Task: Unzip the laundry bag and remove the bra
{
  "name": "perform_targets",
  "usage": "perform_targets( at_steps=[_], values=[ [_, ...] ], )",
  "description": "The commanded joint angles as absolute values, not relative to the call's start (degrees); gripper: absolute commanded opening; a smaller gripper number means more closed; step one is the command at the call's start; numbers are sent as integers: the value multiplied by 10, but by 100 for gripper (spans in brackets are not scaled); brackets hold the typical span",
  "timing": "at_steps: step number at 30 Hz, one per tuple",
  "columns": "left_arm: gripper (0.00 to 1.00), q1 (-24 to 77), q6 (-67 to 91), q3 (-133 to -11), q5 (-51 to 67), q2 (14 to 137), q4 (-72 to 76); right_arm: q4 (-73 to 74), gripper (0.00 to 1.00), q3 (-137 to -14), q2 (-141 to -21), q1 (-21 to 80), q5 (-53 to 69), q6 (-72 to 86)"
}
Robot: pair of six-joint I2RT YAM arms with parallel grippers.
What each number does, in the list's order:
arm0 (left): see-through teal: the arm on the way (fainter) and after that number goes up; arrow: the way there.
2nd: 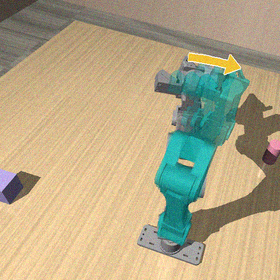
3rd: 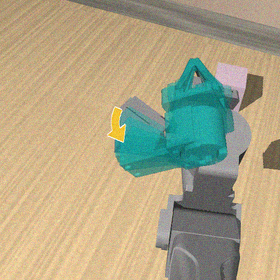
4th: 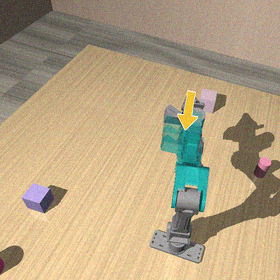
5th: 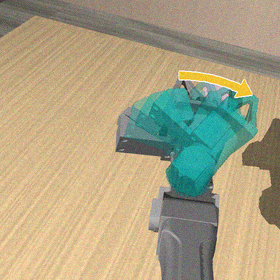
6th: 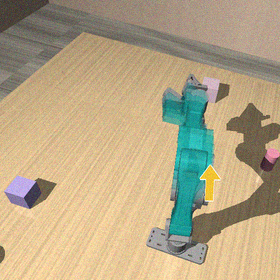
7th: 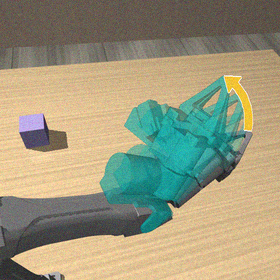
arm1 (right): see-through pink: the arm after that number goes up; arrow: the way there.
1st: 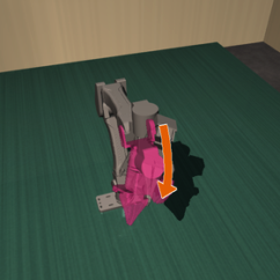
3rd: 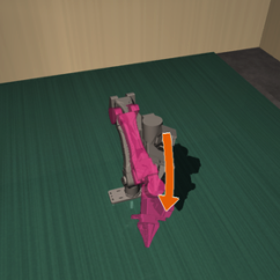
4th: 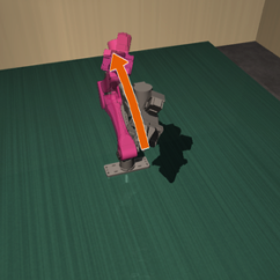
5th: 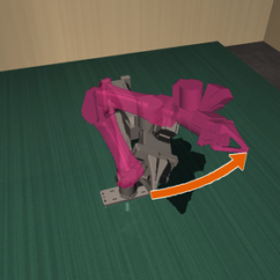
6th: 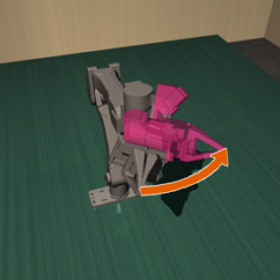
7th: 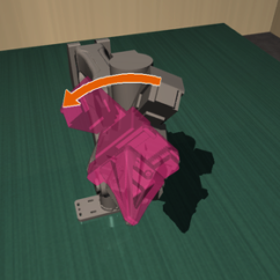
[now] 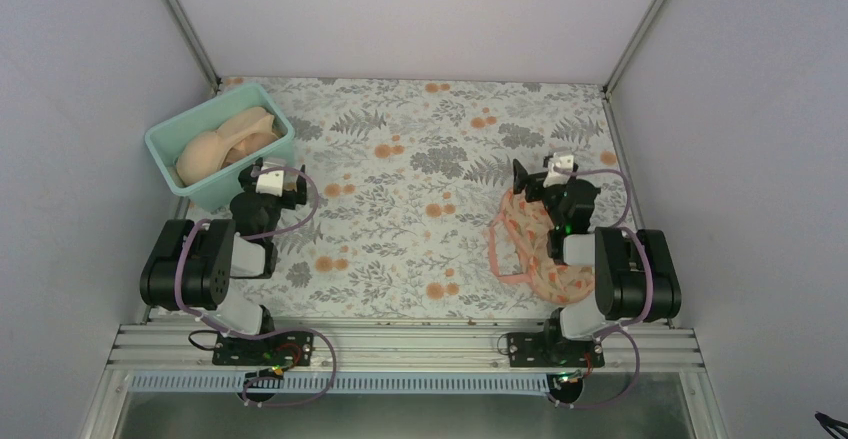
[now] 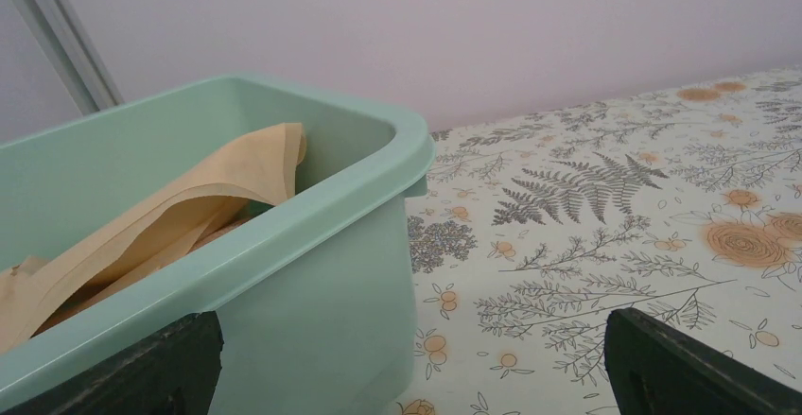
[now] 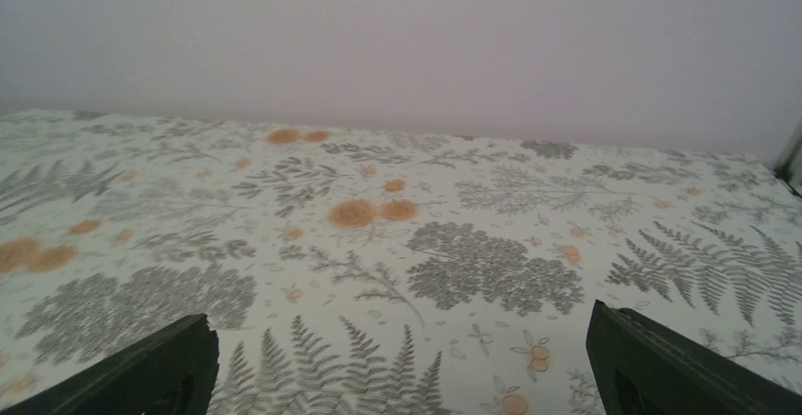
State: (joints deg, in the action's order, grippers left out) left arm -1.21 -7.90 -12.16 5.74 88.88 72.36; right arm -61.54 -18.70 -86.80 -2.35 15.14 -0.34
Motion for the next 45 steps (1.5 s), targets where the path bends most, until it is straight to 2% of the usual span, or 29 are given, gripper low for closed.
perform_targets(
  at_steps=[1,3,5,10,14,17,22,26,29,33,37,45],
  values=[
    [100,-11,-69,-126,55,893,749,-441,100,-285,-802,-30,75,29],
    [100,-12,-65,-128,45,884,736,-378,100,-313,-763,-30,39,63],
    [100,-13,-54,-156,29,859,657,-286,100,-355,-729,-30,17,94],
    [100,-15,-78,-215,77,798,520,-42,99,-471,-690,-30,46,144],
    [100,-15,-129,-260,131,751,396,113,92,-535,-683,-25,75,175],
    [100,-16,-158,-308,167,728,283,196,83,-547,-684,-9,94,208],
    [100,-15,-183,-411,276,710,58,309,76,-524,-702,67,25,269],
    [100,-11,-197,-541,326,711,-133,342,71,-490,-728,119,-15,297],
    [100,-9,-184,-604,325,715,-213,348,70,-469,-755,143,-48,320],
    [100,-1,-164,-635,334,717,-254,322,70,-450,-800,170,-49,327],
    [100,14,-147,-651,349,734,-274,264,69,-446,-871,188,6,302],
    [100,25,-154,-714,346,757,-348,194,68,-563,-1016,339,118,216]
  ],
)
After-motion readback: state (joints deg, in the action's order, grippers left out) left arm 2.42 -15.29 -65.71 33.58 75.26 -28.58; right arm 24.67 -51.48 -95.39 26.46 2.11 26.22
